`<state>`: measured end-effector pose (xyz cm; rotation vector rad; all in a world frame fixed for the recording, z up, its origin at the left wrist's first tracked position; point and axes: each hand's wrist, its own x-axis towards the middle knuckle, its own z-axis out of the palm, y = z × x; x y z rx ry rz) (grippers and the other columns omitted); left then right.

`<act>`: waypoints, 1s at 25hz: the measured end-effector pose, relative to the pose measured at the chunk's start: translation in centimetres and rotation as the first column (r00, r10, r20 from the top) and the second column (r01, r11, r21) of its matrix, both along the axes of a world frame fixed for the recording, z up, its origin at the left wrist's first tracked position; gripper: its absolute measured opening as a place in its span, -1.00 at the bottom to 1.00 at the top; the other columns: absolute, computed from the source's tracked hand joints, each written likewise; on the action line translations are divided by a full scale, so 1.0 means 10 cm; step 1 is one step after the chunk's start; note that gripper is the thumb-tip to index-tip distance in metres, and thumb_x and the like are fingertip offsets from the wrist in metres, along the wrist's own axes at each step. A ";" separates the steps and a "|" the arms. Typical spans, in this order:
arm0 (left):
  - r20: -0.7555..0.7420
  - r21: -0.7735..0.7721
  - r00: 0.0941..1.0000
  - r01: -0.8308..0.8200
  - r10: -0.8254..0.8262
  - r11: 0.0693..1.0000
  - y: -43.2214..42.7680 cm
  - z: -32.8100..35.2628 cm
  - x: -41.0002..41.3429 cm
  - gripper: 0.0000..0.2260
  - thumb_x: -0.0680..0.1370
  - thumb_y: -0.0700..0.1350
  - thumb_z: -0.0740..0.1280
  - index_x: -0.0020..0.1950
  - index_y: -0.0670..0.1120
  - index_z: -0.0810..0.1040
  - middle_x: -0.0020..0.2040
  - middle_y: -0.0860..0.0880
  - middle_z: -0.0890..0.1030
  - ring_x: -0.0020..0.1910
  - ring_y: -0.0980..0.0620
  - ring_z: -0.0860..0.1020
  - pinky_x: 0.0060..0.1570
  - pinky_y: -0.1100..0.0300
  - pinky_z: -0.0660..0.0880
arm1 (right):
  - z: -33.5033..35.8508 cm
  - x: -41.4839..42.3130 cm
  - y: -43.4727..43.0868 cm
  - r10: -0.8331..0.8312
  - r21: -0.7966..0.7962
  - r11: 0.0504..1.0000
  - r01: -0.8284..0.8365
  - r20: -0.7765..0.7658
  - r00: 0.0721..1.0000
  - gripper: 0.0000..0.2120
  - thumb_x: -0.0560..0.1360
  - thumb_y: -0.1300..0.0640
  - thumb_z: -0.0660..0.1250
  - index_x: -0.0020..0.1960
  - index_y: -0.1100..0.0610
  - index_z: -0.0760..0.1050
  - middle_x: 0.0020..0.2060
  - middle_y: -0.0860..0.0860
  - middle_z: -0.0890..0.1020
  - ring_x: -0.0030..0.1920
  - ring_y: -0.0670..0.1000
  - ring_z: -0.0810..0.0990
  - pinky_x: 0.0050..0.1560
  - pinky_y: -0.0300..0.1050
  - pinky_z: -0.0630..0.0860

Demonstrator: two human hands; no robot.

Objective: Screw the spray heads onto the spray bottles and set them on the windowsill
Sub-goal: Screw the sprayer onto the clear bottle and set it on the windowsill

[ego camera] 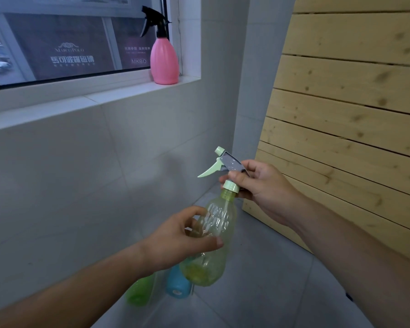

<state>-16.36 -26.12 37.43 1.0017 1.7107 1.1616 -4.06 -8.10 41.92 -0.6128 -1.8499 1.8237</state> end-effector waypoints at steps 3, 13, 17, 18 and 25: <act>0.015 -0.019 1.000 -0.010 0.010 1.000 -0.01 -0.01 0.02 -0.56 0.25 0.08 0.61 0.10 0.08 0.66 0.10 -0.26 0.66 -0.08 -0.10 0.68 0.03 -0.05 0.64 | -0.01 0.00 0.02 0.055 0.023 0.998 -0.056 0.043 0.998 -0.80 0.58 0.20 0.31 0.18 0.24 0.52 -0.04 0.16 0.73 -0.08 -0.03 0.70 -0.08 -0.12 0.61; -0.049 0.014 0.998 -0.035 0.036 0.999 0.03 -0.01 0.04 -0.59 0.27 0.10 0.60 0.07 0.08 0.66 0.03 -0.21 0.70 -0.07 -0.20 0.69 0.02 -0.12 0.64 | -0.02 0.01 0.02 0.097 0.102 0.989 -0.106 0.090 0.991 -0.83 0.55 0.25 0.33 0.14 0.19 0.51 0.00 0.17 0.71 -0.04 -0.05 0.70 -0.08 -0.16 0.60; 0.007 -0.005 0.999 -0.035 0.035 0.999 0.03 0.02 0.03 -0.62 0.29 0.08 0.61 0.07 0.07 0.67 0.07 -0.25 0.67 -0.14 -0.01 0.66 -0.05 0.00 0.65 | -0.01 0.02 0.06 0.108 0.126 0.985 -0.120 0.101 0.989 -0.76 0.54 0.25 0.34 0.19 0.23 0.50 -0.03 0.11 0.72 -0.01 -0.04 0.67 -0.01 -0.09 0.53; 0.029 -0.020 0.999 -0.026 0.026 0.999 0.02 0.04 0.03 -0.65 0.33 0.06 0.61 0.07 0.08 0.67 0.08 -0.25 0.67 -0.13 0.02 0.66 -0.09 0.06 0.63 | 0.00 0.02 0.07 0.109 0.128 0.984 -0.123 0.109 0.988 -0.74 0.53 0.24 0.35 0.21 0.23 0.49 -0.02 0.10 0.73 -0.02 -0.03 0.65 -0.03 -0.08 0.48; 0.018 -0.033 1.000 -0.008 0.009 0.999 0.00 0.00 0.03 -0.61 0.31 0.03 0.62 0.10 0.05 0.67 0.10 -0.31 0.64 -0.12 -0.01 0.64 0.03 -0.06 0.64 | -0.01 0.06 0.13 0.206 0.082 0.971 -0.225 0.192 0.960 -0.67 0.50 0.29 0.39 0.25 0.22 0.47 0.04 0.14 0.73 0.13 0.09 0.66 0.07 -0.04 0.52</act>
